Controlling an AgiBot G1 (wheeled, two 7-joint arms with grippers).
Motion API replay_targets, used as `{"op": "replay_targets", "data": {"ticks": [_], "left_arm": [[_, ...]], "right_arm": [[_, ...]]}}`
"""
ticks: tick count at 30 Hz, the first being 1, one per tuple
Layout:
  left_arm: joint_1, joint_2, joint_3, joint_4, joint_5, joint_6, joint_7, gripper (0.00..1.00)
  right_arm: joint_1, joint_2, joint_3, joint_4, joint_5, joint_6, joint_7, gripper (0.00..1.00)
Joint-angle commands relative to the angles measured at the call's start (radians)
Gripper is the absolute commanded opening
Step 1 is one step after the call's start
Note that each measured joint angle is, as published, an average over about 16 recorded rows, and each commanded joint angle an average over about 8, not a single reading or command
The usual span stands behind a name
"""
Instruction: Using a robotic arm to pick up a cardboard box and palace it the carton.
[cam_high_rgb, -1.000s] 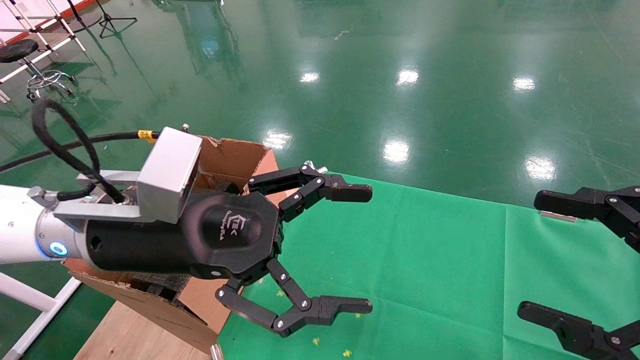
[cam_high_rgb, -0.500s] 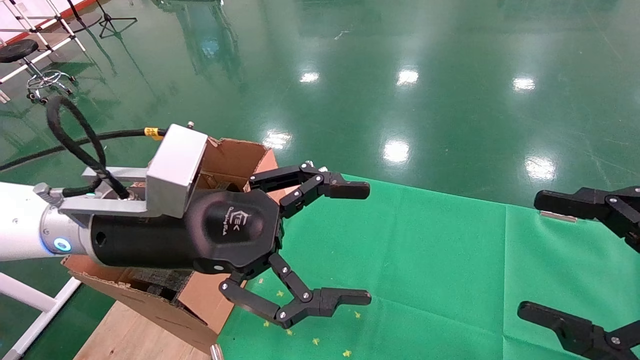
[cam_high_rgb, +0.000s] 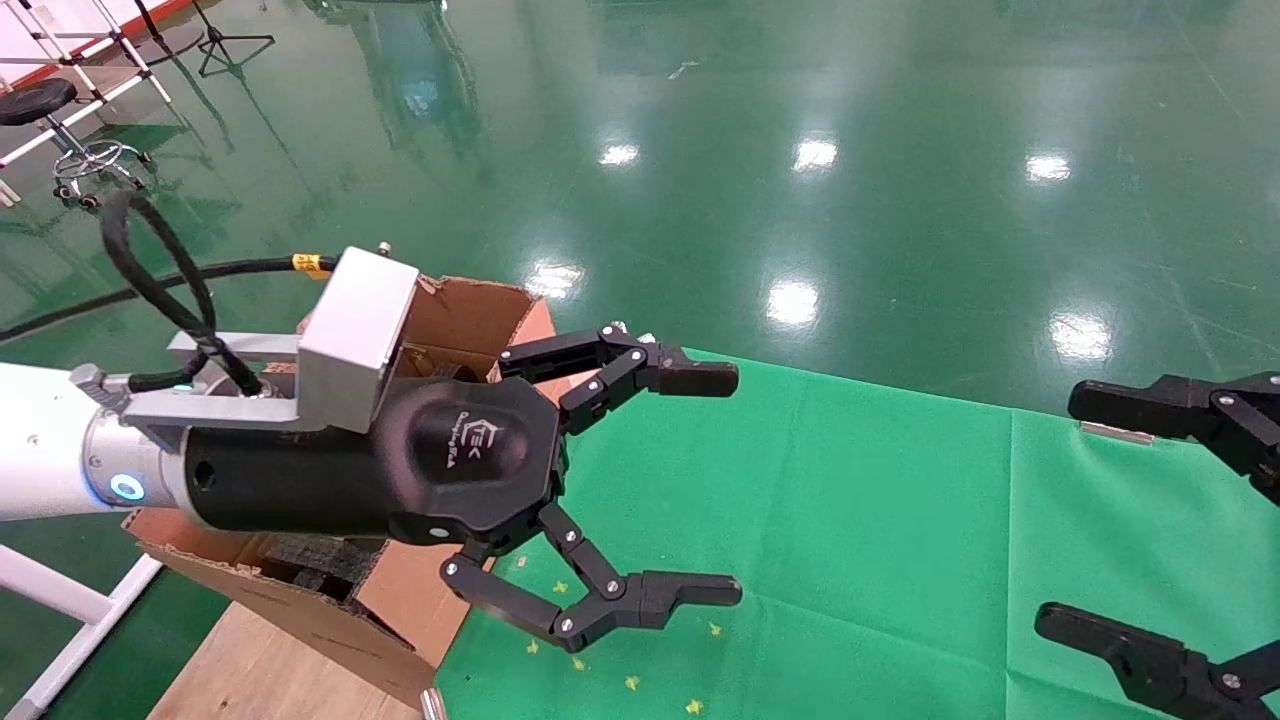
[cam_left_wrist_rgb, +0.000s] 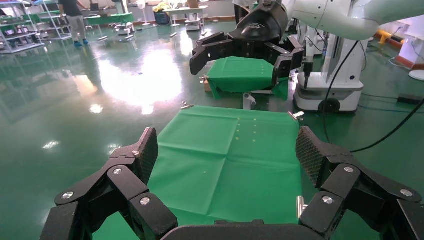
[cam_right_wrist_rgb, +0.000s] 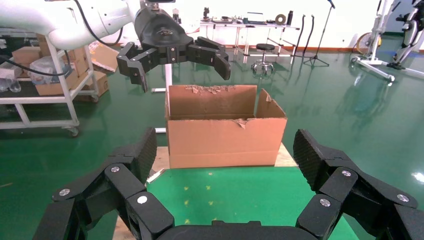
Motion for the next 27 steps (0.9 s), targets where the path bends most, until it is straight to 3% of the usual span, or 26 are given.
{"op": "replay_targets", "data": {"ticks": [1, 27], "left_arm": [[0.000, 0.000, 0.000, 0.000, 0.000, 0.000, 0.000, 1.00], [-0.002, 0.000, 0.002, 0.002, 0.002, -0.001, -0.001, 1.00]], "right_arm": [[0.000, 0.000, 0.000, 0.000, 0.000, 0.000, 0.000, 1.00], [0.000, 0.000, 0.000, 0.000, 0.000, 0.000, 0.000, 1.00]]}}
